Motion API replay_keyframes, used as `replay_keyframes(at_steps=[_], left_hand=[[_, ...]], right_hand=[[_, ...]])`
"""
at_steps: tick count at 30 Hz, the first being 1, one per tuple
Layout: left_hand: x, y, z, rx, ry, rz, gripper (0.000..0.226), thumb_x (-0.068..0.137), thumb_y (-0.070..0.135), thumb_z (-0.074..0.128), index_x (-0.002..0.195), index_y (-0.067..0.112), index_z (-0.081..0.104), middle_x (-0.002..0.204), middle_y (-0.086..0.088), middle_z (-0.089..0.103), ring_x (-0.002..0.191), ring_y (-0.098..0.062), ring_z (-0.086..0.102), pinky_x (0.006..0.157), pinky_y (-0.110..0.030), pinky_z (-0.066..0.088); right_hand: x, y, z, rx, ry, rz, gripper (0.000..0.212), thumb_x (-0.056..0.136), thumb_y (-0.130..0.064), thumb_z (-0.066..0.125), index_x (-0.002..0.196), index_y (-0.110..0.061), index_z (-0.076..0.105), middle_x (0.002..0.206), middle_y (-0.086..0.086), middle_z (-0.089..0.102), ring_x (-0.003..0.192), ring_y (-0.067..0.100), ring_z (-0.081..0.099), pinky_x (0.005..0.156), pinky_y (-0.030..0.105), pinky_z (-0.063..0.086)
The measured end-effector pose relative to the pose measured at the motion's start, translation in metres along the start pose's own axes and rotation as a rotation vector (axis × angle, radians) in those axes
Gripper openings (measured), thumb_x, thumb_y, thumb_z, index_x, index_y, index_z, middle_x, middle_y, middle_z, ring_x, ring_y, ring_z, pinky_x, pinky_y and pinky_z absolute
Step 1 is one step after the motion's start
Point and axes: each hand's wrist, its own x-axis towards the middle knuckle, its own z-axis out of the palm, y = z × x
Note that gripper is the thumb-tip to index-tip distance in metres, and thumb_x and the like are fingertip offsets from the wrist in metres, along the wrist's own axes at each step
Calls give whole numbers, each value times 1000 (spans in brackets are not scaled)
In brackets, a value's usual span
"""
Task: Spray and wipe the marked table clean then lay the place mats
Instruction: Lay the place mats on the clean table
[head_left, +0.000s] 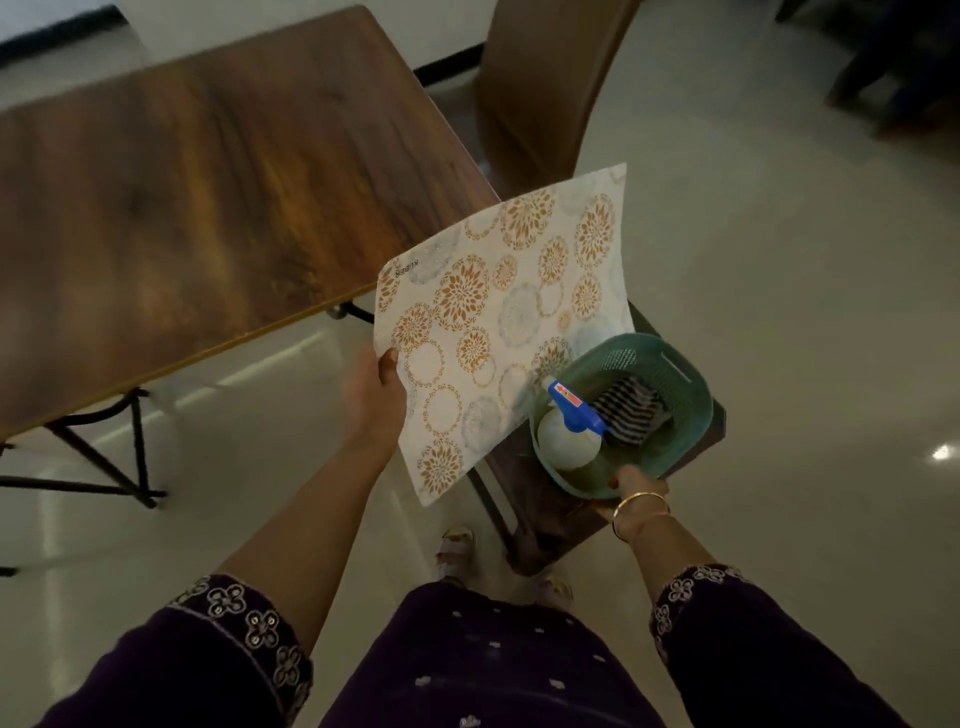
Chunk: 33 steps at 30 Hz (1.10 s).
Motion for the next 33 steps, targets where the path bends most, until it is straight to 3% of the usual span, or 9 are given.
replay_keyframes(at_steps=[2, 5, 9, 12, 20, 23, 26, 29, 33], left_hand=[[-7, 17, -14, 20, 66, 41, 32, 101, 16, 34, 130, 10, 46, 106, 6, 51, 94, -10, 47, 69, -18, 34], [-12, 30, -32, 30, 164, 94, 30, 100, 16, 37, 125, 6, 49, 114, -8, 61, 103, -24, 55, 73, -26, 35], [-19, 34, -52, 41, 260, 102, 26, 99, 16, 38, 119, 3, 49, 115, -14, 62, 102, -27, 56, 73, -30, 36], [-22, 34, -68, 51, 333, 66, 27, 99, 16, 38, 120, 2, 47, 116, -17, 61, 105, -35, 54, 74, -30, 34], [5, 21, -114, -211, 461, -150, 31, 98, 20, 42, 127, 11, 46, 122, -12, 59, 112, -31, 54, 85, -36, 42], [30, 17, -141, -358, 484, -202, 29, 97, 18, 45, 126, 13, 48, 120, -8, 60, 109, -26, 56, 91, -41, 47], [56, 13, -172, -536, 485, -242, 28, 97, 13, 45, 124, 11, 50, 119, -7, 60, 108, -23, 58, 90, -42, 50], [81, 6, -201, -784, 427, -320, 30, 97, 10, 45, 126, 15, 49, 119, -4, 60, 106, -24, 59, 89, -49, 51], [115, -16, -234, -886, 349, -331, 29, 96, 8, 48, 123, 16, 49, 113, 0, 59, 109, -24, 58, 92, -46, 50]], right_hand=[[-8, -6, -1, -20, -6, 12, 36, 83, -3, 47, 119, -1, 49, 112, 15, 48, 92, 31, 48, 92, 55, 47], [-17, -15, -4, -81, 23, -60, 13, 80, -6, 47, 91, -1, 51, 102, 16, 54, 73, 28, 51, 78, 42, 50], [-45, -40, -10, -145, 212, -227, 36, 86, -2, 48, 122, 4, 49, 126, 26, 52, 108, 40, 55, 90, 45, 48], [-73, -60, -12, -178, 328, -532, 41, 81, 4, 47, 121, 5, 54, 119, 28, 58, 107, 45, 58, 88, 46, 50], [-145, -98, 79, -164, -44, -962, 50, 85, 5, 42, 135, -2, 42, 138, 19, 41, 126, 31, 44, 102, 32, 36], [-178, -79, 136, -237, -241, -901, 54, 88, -5, 48, 140, -5, 34, 142, 18, 38, 128, 33, 41, 104, 39, 36], [-204, -47, 188, -293, -391, -625, 68, 88, -23, 57, 146, -12, 24, 142, 16, 40, 122, 35, 45, 104, 46, 37], [-236, -16, 230, -145, -728, -301, 46, 88, -30, 59, 129, -13, 48, 122, 12, 60, 105, 32, 58, 93, 51, 48], [-266, 0, 291, -95, -868, -347, 42, 83, -16, 62, 123, -11, 53, 117, 17, 63, 103, 40, 63, 88, 61, 49]])
